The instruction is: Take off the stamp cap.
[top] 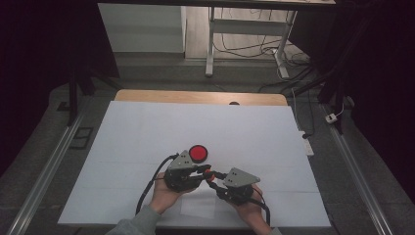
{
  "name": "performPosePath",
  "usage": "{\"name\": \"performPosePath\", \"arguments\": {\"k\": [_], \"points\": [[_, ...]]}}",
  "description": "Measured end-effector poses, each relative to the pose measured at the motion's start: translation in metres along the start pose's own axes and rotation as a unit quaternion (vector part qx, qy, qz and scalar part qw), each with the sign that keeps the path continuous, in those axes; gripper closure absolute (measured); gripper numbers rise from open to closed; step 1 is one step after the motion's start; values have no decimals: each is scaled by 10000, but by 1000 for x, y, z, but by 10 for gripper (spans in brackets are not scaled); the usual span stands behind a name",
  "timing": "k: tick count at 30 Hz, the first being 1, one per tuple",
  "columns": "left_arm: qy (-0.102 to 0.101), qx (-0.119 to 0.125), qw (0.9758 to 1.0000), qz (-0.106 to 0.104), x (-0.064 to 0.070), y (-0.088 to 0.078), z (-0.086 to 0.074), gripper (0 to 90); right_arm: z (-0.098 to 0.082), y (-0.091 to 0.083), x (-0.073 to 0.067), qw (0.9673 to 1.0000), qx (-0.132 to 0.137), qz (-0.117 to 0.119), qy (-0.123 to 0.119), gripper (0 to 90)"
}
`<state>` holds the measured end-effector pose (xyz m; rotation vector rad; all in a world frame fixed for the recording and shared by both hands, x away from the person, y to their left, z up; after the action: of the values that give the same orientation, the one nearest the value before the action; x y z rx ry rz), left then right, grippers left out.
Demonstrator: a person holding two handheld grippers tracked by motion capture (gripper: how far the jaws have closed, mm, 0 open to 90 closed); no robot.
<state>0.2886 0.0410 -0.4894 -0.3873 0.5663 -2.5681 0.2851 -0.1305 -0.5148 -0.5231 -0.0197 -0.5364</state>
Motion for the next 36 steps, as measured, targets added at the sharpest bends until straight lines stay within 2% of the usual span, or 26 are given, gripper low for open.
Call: {"name": "performPosePath", "arguments": {"k": [19, 33, 34, 35, 36], "points": [[-56, 117, 9999, -56, -1, -1, -1, 737, 1, -2, 0, 9999, 54, 8, -86, 653], [-29, 178, 9998, -11, 0, -2, -1, 737, 2, -2, 1, 9999, 85, 11, -84, 654], [-13, 380, 9991, 190, -1, -7, 1, 738, 2, -2, 1, 10000, 55, 4, -69, 654], [-124, 541, 9983, 184, -5, -15, 4, 738, -1, 0, 2, 9997, -172, -46, -142, 654], [-229, 673, 9974, 145, -10, -23, 7, 738, -7, 1, 3, 9995, -267, -87, -132, 654]]}}
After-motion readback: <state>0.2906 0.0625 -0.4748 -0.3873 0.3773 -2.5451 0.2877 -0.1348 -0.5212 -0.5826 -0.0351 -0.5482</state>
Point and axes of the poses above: each handheld gripper's, and its own axes: y roughly forward along the jaws, z roughly out of its top, x roughly to its right, the point moved 3 cm from there along y, roughly forward along the jaws
